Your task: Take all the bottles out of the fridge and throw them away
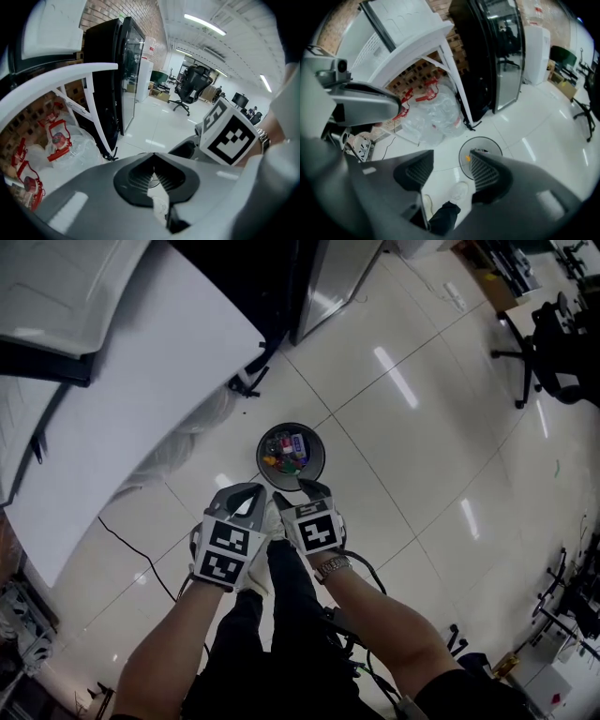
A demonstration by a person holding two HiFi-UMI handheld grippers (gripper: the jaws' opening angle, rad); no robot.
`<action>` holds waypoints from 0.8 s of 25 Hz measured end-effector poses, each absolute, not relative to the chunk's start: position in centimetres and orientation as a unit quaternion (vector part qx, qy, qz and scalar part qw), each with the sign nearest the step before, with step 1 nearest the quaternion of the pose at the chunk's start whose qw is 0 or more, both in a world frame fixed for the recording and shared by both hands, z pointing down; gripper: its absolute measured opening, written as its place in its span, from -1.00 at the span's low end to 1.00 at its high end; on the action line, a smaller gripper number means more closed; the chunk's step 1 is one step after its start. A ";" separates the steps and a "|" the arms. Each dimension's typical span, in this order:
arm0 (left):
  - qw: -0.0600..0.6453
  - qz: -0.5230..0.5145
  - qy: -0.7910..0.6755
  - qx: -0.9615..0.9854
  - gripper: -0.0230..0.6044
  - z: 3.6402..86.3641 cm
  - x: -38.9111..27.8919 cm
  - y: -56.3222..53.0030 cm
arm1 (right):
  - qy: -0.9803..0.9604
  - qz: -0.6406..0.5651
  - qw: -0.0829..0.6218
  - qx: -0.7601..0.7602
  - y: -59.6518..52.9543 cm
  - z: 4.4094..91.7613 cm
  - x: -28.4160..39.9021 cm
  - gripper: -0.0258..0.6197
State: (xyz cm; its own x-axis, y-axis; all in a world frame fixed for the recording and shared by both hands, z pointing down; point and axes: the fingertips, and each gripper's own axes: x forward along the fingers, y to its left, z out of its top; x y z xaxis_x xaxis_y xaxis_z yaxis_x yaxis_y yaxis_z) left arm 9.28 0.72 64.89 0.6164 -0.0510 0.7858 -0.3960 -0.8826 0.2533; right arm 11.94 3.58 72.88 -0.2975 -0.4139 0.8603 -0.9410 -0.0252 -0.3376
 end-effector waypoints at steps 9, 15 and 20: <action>0.181 0.360 -0.229 0.886 -0.92 53.9 2.9 -0.2 | -0.732 0.378 0.266 0.501 0.5 60.5 7.6 -0.29; 0.152 0.294 -0.303 0.894 -0.92 45.3 -3.0 -0.3 | -0.790 0.298 0.246 0.476 0.1 50.9 0.9 -0.35; 0.129 0.247 -0.366 0.888 -0.92 39.4 -10.2 -0.1 | -0.833 0.228 0.221 0.453 0.0 43.2 -6.2 -0.44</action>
State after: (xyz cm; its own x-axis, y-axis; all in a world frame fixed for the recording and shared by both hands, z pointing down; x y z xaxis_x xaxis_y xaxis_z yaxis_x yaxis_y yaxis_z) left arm -10.16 -0.08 39.41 0.6099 -0.5863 0.5332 -0.7136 -0.6989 0.0478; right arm -6.23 -0.03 43.20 -0.4918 -0.6536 0.5753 -0.8554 0.4861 -0.1790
